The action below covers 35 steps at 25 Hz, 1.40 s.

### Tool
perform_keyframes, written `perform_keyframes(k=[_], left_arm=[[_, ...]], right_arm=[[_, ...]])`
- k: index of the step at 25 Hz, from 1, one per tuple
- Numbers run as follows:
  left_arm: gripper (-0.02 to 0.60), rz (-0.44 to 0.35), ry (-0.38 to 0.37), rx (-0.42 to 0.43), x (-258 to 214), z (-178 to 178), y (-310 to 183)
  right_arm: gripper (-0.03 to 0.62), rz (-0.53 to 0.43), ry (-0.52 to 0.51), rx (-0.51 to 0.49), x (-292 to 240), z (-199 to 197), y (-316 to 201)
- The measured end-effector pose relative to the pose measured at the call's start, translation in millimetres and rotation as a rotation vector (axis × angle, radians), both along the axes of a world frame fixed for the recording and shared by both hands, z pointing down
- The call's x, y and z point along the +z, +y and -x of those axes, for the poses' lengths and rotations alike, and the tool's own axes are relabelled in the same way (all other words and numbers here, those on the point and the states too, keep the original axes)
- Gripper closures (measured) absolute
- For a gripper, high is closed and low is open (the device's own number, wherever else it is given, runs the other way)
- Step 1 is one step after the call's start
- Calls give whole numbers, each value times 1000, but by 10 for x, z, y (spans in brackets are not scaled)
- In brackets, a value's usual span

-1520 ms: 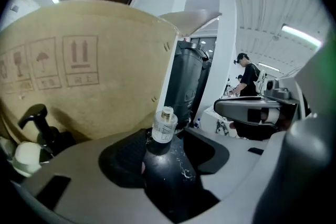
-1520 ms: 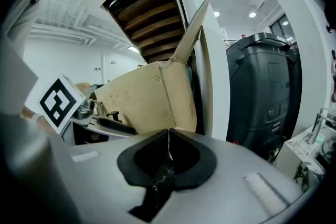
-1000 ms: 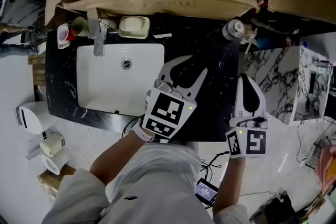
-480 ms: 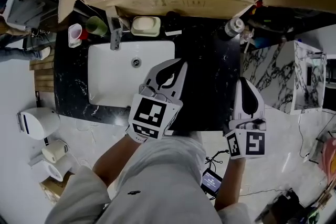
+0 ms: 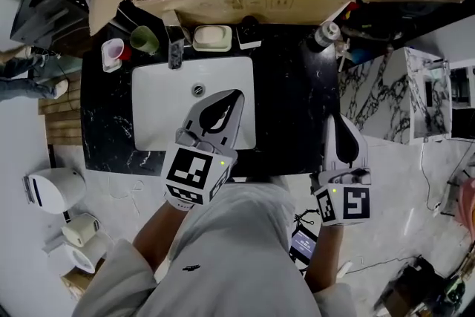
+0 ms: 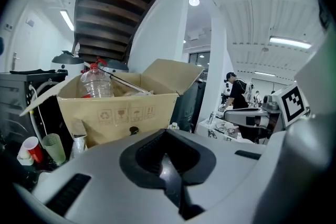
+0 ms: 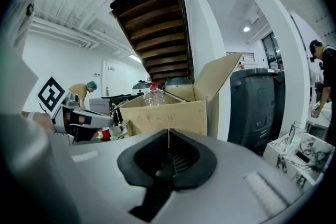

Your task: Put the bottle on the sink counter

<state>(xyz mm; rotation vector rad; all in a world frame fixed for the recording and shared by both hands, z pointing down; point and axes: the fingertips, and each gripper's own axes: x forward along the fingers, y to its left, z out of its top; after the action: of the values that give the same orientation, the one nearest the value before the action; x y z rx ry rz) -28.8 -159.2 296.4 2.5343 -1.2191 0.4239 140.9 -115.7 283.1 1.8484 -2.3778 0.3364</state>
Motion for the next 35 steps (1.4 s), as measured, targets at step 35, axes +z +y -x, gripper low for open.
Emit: perform_keyframes(k=[35], left_arm=[[575,-75,106,0,-557,1207,711]], right_arm=[[583,-37,178,48,-608,709,1176]])
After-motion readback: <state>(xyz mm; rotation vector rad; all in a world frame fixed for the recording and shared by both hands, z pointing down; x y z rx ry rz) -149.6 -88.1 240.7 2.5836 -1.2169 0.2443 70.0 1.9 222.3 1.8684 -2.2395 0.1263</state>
